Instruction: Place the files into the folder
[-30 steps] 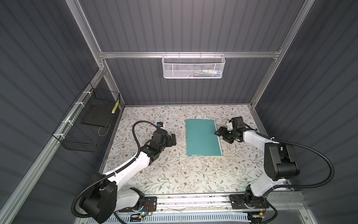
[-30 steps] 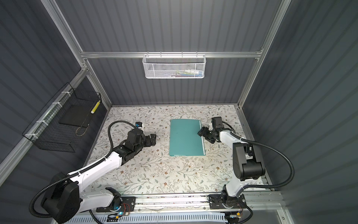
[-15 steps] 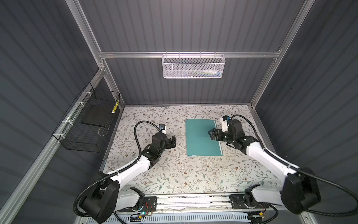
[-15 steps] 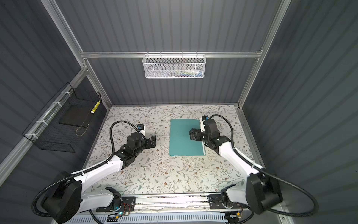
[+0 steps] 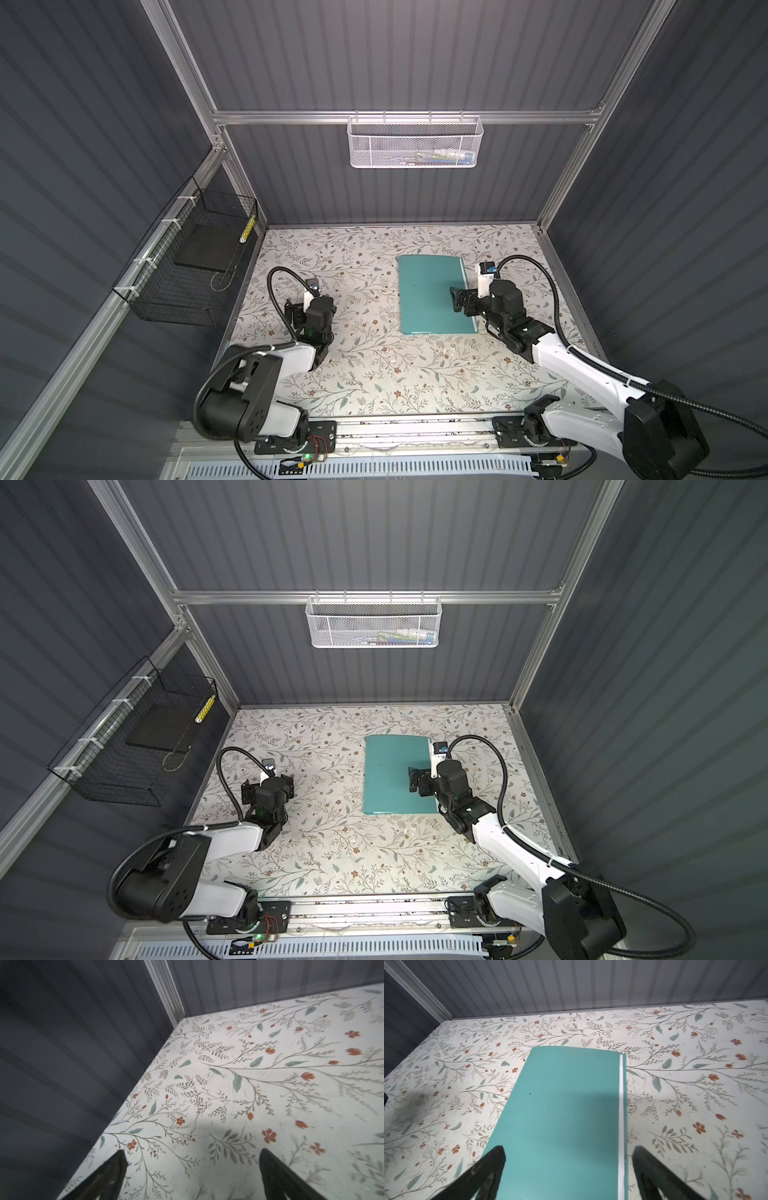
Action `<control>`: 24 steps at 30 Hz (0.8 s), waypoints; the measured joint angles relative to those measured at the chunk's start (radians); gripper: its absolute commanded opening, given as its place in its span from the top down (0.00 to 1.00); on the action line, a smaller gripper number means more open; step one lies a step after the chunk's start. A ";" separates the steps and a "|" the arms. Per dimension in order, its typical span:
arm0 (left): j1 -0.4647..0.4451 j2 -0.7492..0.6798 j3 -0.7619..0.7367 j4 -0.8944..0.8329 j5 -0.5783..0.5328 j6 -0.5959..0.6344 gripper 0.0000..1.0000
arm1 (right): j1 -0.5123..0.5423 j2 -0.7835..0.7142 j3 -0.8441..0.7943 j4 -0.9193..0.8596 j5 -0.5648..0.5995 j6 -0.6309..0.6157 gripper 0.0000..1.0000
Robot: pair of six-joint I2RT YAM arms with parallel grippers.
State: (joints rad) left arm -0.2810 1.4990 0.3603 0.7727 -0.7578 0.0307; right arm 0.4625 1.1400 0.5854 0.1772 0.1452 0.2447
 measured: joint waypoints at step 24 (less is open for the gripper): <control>0.171 0.224 0.093 0.198 0.307 -0.054 0.00 | -0.412 0.220 -0.269 0.539 0.225 -0.168 0.01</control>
State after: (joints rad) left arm -0.1097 1.7233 0.4534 0.9707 -0.4503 -0.0231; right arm 0.0509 1.3602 0.3161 0.7166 0.3702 0.0769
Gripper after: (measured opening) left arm 0.996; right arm 0.990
